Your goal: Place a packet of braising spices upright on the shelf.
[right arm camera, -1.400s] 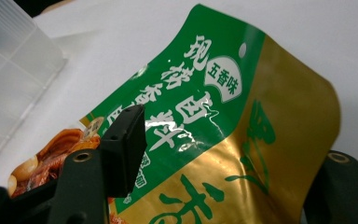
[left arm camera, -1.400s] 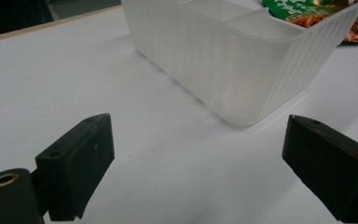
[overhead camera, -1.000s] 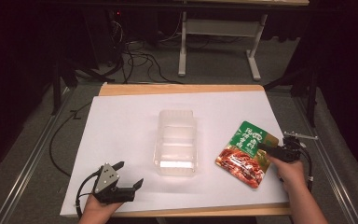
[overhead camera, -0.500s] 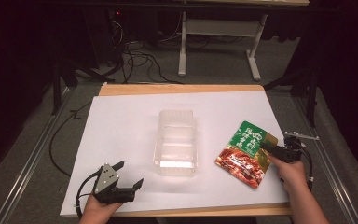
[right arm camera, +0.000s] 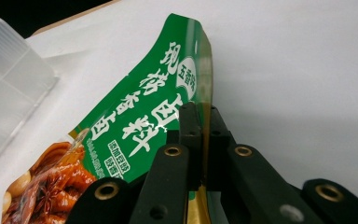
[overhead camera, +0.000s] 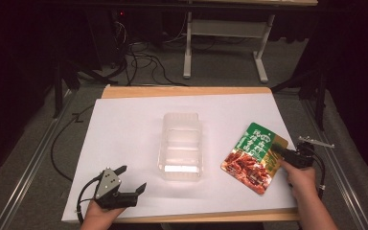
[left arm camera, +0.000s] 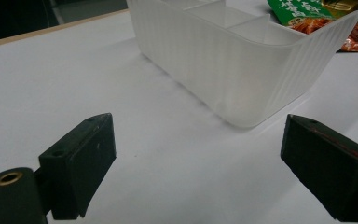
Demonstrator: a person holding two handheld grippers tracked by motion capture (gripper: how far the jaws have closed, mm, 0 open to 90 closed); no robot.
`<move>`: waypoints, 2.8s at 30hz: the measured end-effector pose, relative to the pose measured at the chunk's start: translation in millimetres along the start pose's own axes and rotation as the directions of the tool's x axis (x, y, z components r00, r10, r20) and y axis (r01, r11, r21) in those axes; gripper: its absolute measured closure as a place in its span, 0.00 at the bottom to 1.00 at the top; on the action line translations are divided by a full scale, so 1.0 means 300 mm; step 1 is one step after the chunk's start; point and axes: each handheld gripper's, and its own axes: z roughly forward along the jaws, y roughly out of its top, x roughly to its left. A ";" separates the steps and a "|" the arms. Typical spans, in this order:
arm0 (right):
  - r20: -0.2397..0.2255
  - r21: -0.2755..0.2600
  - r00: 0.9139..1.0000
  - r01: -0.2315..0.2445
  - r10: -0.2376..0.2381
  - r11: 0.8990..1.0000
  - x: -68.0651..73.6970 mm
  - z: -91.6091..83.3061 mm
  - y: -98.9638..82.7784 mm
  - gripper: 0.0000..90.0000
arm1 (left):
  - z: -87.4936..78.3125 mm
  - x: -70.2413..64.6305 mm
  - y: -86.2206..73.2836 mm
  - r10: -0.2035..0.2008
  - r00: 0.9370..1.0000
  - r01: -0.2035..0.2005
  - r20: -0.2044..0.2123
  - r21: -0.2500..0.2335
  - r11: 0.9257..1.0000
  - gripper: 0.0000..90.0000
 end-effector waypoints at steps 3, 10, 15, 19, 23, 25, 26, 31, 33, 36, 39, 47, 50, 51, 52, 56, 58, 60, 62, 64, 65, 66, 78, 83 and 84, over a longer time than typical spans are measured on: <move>-0.011 -0.021 1.000 0.010 -0.010 1.000 0.001 -0.017 -0.003 1.00 | -0.002 0.001 0.001 -0.001 1.000 0.001 0.002 -0.003 1.000 0.12; -0.040 -0.078 0.998 0.048 -0.052 0.996 0.023 -0.064 0.008 1.00 | -0.001 0.005 0.004 -0.001 1.000 0.001 -0.004 -0.007 1.000 0.12; -0.059 -0.116 0.993 0.098 -0.105 0.988 0.065 -0.102 0.023 1.00 | -0.008 -0.001 0.010 0.001 1.000 -0.001 -0.012 -0.019 1.000 0.12; -0.075 -0.155 0.988 0.120 -0.132 0.981 0.106 -0.132 0.033 1.00 | -0.015 -0.001 0.008 0.007 1.000 -0.007 -0.008 -0.022 1.000 0.12; -0.083 -0.188 0.981 0.158 -0.176 0.969 0.153 -0.158 0.047 1.00 | -0.010 0.010 0.005 -0.011 1.000 0.011 -0.015 -0.021 1.000 0.12; -0.093 -0.203 0.977 0.171 -0.193 0.964 0.171 -0.167 0.053 1.00 | -0.007 0.007 0.006 -0.011 1.000 0.010 -0.011 -0.021 1.000 0.12; -0.096 -0.210 0.975 0.177 -0.200 0.962 0.180 -0.172 0.055 1.00 | -0.007 0.005 0.007 -0.005 1.000 0.005 -0.012 -0.018 1.000 0.12; -0.124 -0.245 0.964 0.198 -0.234 0.949 0.217 -0.202 0.062 1.00 | -0.009 -0.002 0.010 -0.001 1.000 0.001 -0.013 -0.022 1.000 0.12; -0.127 -0.256 0.960 0.211 -0.249 0.943 0.233 -0.211 0.064 1.00 | -0.009 0.001 0.010 -0.003 1.000 0.003 -0.014 -0.023 1.000 0.12; -0.139 -0.275 0.949 0.238 -0.283 0.931 0.268 -0.223 0.070 1.00 | -0.009 0.005 0.008 -0.004 1.000 0.004 -0.013 -0.022 1.000 0.12; -0.145 -0.289 0.940 0.258 -0.309 0.922 0.304 -0.235 0.073 1.00 | -0.014 0.007 0.008 -0.007 1.000 0.006 -0.015 -0.030 1.000 0.12; -0.162 -0.320 0.910 0.318 -0.382 0.893 0.384 -0.265 0.071 1.00 | -0.028 0.010 0.010 -0.009 1.000 0.007 -0.025 -0.049 0.999 0.12; -0.154 -0.334 0.901 0.338 -0.405 0.880 0.407 -0.271 0.070 1.00 | -0.026 0.010 0.010 -0.009 1.000 0.008 -0.026 -0.050 0.999 0.12; -0.156 -0.338 0.899 0.341 -0.409 0.877 0.411 -0.273 0.070 1.00 | -0.025 0.009 0.010 -0.009 1.000 0.008 -0.025 -0.049 0.999 0.12; -0.158 -0.344 0.897 0.341 -0.412 0.875 0.419 -0.275 0.071 1.00 | -0.025 0.010 0.010 -0.008 1.000 0.006 -0.025 -0.048 0.999 0.12; -0.139 -0.358 0.892 0.360 -0.430 0.862 0.433 -0.281 0.070 1.00 | -0.026 0.011 0.010 -0.007 1.000 0.006 -0.025 -0.051 0.999 0.12; -0.130 -0.363 0.892 0.363 -0.433 0.858 0.434 -0.283 0.072 1.00 | -0.027 0.012 0.009 -0.007 1.000 0.006 -0.026 -0.051 0.999 0.12; -0.123 -0.366 0.892 0.367 -0.435 0.855 0.433 -0.285 0.075 1.00 | -0.027 0.012 0.009 -0.007 1.000 0.006 -0.027 -0.051 0.999 0.12; -0.119 -0.373 0.891 0.369 -0.438 0.851 0.433 -0.287 0.078 1.00 | -0.027 0.011 0.010 -0.005 1.000 0.004 -0.029 -0.051 0.999 0.12; -0.114 -0.381 0.888 0.375 -0.445 0.845 0.435 -0.291 0.081 1.00 | -0.027 0.010 0.011 -0.003 0.999 0.002 -0.032 -0.052 0.999 0.12; -0.110 -0.384 0.885 0.381 -0.452 0.841 0.436 -0.293 0.082 1.00 | -0.027 0.009 0.012 -0.003 0.999 0.002 -0.032 -0.053 0.999 0.12; -0.106 -0.385 0.885 0.384 -0.453 0.839 0.437 -0.294 0.084 1.00 | -0.028 0.009 0.012 -0.002 0.999 0.001 -0.033 -0.054 0.999 0.12; -0.110 -0.406 0.875 0.393 -0.471 0.825 0.457 -0.293 0.105 1.00 | -0.030 0.012 0.011 -0.006 0.999 0.003 -0.042 -0.056 0.998 0.12; -0.120 -0.410 0.871 0.393 -0.476 0.823 0.466 -0.286 0.113 1.00 | -0.028 0.006 0.011 0.004 0.999 -0.006 -0.032 -0.053 0.999 0.12; -0.121 -0.409 0.872 0.391 -0.474 0.824 0.468 -0.283 0.115 1.00 | -0.028 0.006 0.011 0.005 1.000 -0.006 -0.030 -0.053 0.999 0.12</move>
